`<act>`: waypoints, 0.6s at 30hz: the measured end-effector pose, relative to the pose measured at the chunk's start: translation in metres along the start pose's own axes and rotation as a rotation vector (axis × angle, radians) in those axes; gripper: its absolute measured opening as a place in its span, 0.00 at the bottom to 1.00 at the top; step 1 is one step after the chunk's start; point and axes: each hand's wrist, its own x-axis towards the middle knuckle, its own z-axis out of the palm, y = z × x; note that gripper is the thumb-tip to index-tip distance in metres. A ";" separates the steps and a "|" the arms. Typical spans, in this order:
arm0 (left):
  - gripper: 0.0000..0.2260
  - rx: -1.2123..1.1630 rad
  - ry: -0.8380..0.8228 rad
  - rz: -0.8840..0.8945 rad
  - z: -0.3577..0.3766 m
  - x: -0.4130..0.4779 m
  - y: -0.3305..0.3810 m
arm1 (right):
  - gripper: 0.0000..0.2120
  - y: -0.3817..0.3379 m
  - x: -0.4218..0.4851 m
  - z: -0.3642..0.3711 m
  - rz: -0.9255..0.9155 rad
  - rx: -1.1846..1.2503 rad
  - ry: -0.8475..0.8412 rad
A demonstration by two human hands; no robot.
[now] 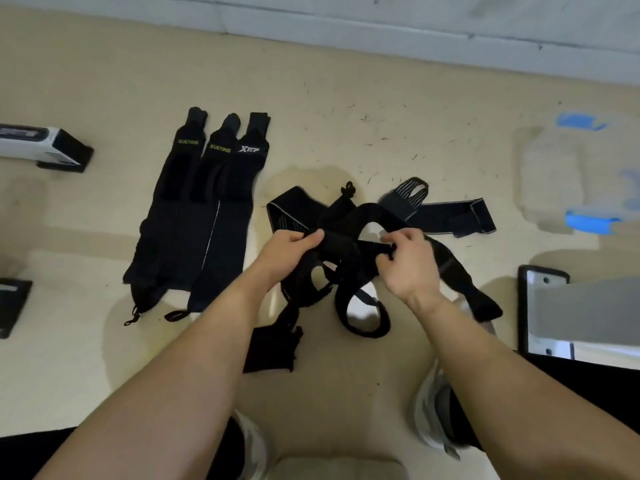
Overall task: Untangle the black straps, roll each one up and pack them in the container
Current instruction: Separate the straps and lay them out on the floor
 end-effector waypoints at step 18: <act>0.22 -0.529 0.063 -0.085 -0.028 -0.056 0.033 | 0.12 -0.073 -0.017 -0.067 -0.123 0.829 -0.339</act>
